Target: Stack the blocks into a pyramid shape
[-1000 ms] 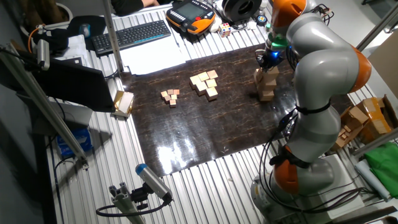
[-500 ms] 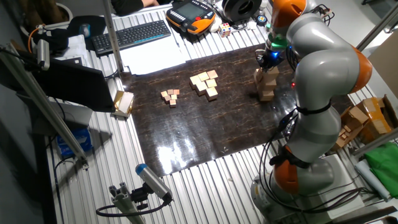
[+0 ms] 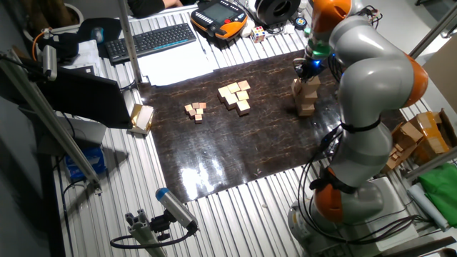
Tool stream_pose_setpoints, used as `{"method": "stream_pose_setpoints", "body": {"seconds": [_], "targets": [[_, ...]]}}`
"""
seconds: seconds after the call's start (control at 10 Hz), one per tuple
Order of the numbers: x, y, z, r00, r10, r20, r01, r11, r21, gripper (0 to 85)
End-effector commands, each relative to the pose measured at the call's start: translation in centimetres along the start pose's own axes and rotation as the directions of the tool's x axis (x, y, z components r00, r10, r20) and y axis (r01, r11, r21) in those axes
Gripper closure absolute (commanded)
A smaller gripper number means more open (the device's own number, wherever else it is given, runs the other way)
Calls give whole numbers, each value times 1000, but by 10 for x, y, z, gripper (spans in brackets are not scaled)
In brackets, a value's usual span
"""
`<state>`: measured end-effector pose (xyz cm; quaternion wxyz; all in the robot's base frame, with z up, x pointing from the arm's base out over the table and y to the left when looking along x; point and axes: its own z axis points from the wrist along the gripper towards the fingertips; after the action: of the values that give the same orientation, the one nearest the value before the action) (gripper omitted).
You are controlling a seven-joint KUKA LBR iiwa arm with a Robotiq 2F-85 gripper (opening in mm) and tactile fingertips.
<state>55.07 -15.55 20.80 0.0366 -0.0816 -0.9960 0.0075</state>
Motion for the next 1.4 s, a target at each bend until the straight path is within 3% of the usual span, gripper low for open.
{"method": "stream_pose_setpoints", "body": {"seconds": [0.0, 0.2, 0.3, 0.4, 0.7, 0.8, 0.9, 1.0, 1.1, 1.2, 1.3], "targets": [[0, 1, 0, 997, -72, -11, 72, 997, -26, 843], [0, 1, 0, 994, -97, -55, 93, 993, -76, 843], [0, 3, -1, 994, -97, -55, 92, 993, -73, 843], [0, 16, -3, 996, -77, -55, 73, 995, -74, 843], [3, 79, -19, 998, -5, -62, 0, 997, -77, 843], [7, 110, -28, 997, 48, -60, -52, 997, -63, 843], [11, 129, -35, 995, 77, -57, -80, 996, -47, 843], [18, 140, -38, 994, 83, -66, -86, 995, -44, 843], [25, 148, -34, 992, 102, -69, -107, 992, -74, 843], [34, 159, -23, 990, 136, -49, -140, 986, -96, 843], [37, 168, -14, 989, 148, -16, -149, 985, -87, 843]]}}
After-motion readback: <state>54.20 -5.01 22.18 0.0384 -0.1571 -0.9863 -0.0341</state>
